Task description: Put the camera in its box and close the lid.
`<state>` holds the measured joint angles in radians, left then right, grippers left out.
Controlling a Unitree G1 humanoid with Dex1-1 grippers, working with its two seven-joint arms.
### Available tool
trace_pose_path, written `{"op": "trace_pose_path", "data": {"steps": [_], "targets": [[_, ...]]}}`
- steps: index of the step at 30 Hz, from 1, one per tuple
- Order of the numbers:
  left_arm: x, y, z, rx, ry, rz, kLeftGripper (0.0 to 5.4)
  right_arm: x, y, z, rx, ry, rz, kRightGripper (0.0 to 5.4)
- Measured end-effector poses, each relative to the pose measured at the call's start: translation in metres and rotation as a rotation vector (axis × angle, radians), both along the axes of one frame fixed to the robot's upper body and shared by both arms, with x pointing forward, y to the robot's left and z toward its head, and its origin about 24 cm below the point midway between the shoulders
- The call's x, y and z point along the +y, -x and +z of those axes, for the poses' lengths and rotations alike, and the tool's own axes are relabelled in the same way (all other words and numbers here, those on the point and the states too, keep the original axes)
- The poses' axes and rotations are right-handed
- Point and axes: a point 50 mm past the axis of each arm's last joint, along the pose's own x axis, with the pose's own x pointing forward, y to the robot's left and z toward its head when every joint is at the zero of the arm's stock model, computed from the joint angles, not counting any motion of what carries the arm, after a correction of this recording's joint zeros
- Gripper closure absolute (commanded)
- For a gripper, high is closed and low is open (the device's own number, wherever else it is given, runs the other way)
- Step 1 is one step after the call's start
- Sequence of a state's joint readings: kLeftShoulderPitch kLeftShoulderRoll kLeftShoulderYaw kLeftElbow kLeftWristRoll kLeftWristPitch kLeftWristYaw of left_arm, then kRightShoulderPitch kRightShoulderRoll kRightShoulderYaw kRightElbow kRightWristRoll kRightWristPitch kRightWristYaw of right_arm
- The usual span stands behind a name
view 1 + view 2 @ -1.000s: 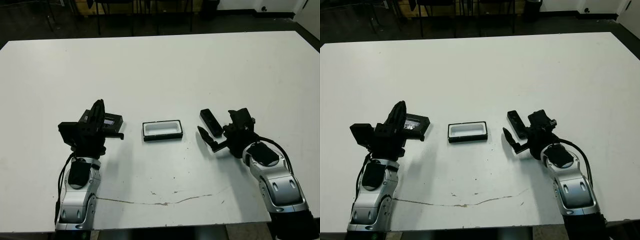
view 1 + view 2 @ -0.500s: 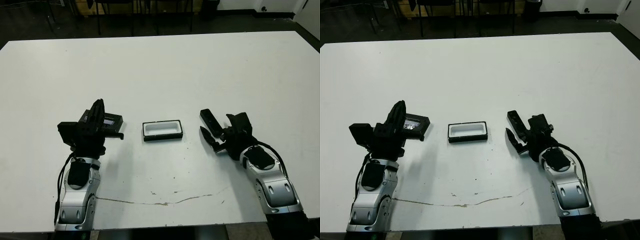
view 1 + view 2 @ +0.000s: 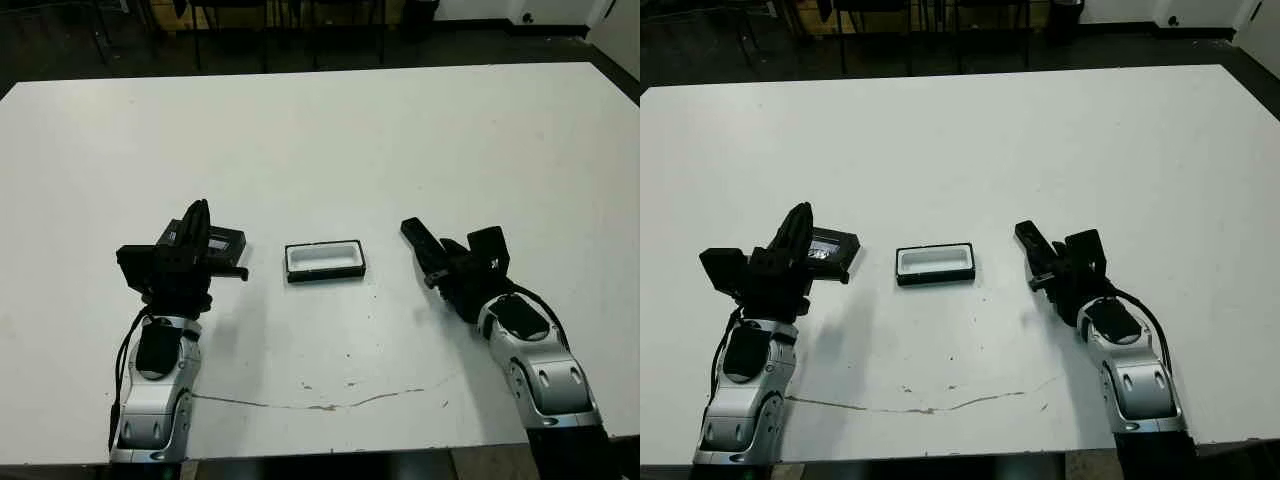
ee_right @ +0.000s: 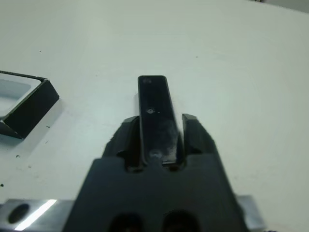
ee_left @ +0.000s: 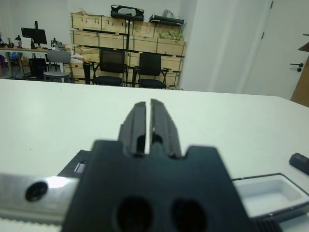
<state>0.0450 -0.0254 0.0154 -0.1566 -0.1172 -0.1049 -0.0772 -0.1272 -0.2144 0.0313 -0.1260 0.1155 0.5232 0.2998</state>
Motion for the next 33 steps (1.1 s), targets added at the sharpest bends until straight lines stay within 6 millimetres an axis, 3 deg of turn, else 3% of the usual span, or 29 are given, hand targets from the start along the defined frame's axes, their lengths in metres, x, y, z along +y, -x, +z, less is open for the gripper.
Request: {"op": "trace_pose_path", "data": {"steps": [14, 18, 25, 33], "targets": [[0.0, 0.0, 0.002, -0.005, -0.001, 0.004, 5.4, -0.011, -0.002, 0.009, 0.048, -0.125, -0.001, 4.69], [0.0, 0.0, 0.002, -0.005, -0.002, 0.005, 5.4, -0.016, -0.012, 0.029, -0.02, -0.176, 0.02, 4.69], [0.001, 0.0, 0.002, -0.005, -0.005, 0.007, 5.4, -0.012, -0.034, 0.085, -0.127, -0.244, 0.296, 4.69], [0.002, 0.0, 0.003, -0.004, 0.001, 0.01, 5.4, 0.014, -0.058, 0.11, -0.157, -0.105, 0.745, 4.69]]}}
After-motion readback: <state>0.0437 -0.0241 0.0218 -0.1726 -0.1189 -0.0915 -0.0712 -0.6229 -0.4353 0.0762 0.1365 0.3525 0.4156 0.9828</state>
